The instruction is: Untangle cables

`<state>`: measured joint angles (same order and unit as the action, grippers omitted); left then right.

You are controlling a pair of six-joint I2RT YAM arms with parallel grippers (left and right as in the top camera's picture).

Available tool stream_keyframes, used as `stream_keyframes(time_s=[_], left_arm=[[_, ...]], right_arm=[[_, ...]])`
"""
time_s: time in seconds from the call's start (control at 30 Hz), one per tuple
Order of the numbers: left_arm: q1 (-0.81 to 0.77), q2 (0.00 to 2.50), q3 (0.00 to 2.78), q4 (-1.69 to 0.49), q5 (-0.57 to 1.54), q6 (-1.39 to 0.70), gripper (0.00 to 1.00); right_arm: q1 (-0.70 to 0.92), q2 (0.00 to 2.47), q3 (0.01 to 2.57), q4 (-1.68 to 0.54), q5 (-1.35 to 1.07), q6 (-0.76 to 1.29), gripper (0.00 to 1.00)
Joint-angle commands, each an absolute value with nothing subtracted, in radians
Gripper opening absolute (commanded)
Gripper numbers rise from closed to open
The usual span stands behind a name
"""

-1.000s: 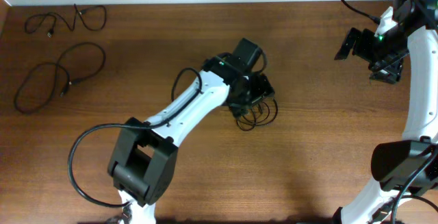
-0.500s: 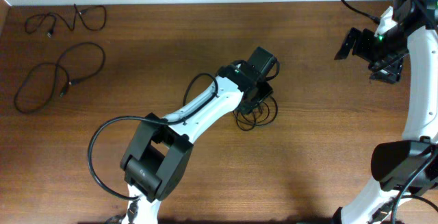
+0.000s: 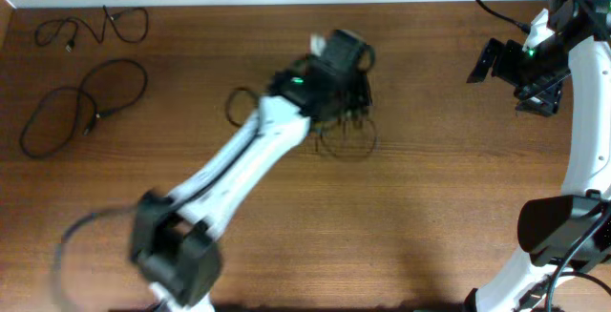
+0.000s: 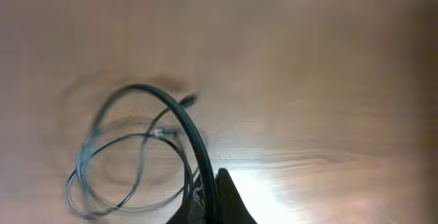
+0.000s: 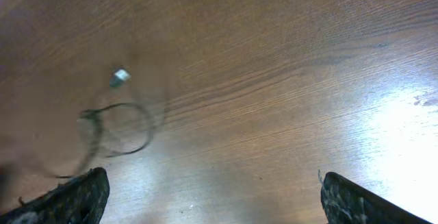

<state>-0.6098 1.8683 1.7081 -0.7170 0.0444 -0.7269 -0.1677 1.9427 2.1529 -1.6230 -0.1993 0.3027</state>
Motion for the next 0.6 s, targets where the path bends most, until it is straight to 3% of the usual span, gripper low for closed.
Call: stream_keyframes(time_s=[0.0, 0.1, 0.27, 0.4, 0.47, 0.57], left_arm=[[-0.548, 1.651, 1.746, -0.688, 0.029, -0.401, 0.0], [-0.487, 1.561, 1.746, -0.687, -0.009, -0.249, 0.0], [-0.485, 1.663, 1.734, -0.762, 0.015, -0.117, 0.0], [-0.481, 1.572, 1.782, -0.756, 0.25, 0.067, 0.0], [-0.481, 1.536, 1.782, -0.78, 0.174, 0.068, 0.04], [-0.479, 1.553, 1.779, -0.862, 0.064, 0.018, 0.0]], right_arm=[[-0.163, 1.937, 2.165, -1.623, -0.187, 0.295, 0.98], [-0.163, 1.937, 2.165, -1.623, -0.187, 0.295, 0.98], [-0.163, 1.937, 2.165, -1.623, -0.187, 0.295, 0.99], [-0.163, 1.937, 2.165, -1.623, -0.187, 0.295, 0.98], [-0.163, 1.937, 2.165, -1.623, -0.187, 0.295, 0.99], [-0.163, 1.937, 2.165, -1.623, -0.187, 0.295, 0.98]])
